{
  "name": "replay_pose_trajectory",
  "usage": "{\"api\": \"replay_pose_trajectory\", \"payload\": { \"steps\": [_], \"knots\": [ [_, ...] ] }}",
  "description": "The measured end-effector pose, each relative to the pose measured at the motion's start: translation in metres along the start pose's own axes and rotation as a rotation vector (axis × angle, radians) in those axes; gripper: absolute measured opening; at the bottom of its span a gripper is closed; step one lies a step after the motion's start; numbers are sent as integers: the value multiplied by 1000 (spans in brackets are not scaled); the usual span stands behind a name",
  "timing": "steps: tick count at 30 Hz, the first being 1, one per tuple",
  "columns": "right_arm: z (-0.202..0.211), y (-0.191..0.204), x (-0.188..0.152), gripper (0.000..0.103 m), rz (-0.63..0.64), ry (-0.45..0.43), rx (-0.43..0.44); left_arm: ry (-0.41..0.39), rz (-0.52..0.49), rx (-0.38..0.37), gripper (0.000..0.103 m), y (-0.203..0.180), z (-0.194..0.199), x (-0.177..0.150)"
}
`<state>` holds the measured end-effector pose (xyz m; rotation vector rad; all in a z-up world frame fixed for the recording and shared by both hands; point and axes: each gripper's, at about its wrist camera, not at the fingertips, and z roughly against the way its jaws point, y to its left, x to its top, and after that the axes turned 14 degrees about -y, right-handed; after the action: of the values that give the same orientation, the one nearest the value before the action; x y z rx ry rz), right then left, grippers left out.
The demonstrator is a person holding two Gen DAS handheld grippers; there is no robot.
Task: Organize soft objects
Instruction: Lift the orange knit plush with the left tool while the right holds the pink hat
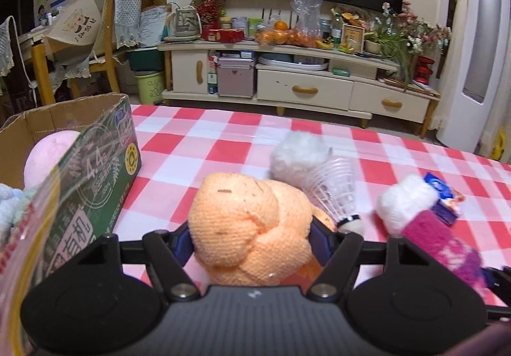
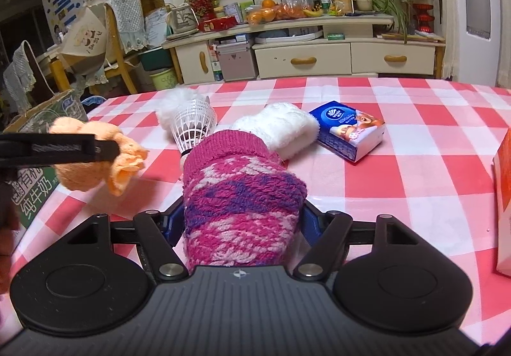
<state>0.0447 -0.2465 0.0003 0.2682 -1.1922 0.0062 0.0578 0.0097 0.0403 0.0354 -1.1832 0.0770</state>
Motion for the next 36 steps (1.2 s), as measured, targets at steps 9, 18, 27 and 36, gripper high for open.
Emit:
{"api": "replay_pose_trajectory", "payload": {
  "steps": [9, 18, 27, 36],
  "knots": [
    [-3, 8, -5, 85, 57, 1, -8, 50, -29, -102, 70, 4, 33, 12],
    [4, 10, -5, 85, 33, 1, -58, 83, -57, -249, 70, 12, 58, 17],
    [13, 28, 0, 85, -11, -12, -56, 57, -85, -321, 70, 32, 77, 23],
    [27, 59, 8, 85, 3, -21, -8, 17, -35, -338, 71, 62, 92, 32]
  ]
}}
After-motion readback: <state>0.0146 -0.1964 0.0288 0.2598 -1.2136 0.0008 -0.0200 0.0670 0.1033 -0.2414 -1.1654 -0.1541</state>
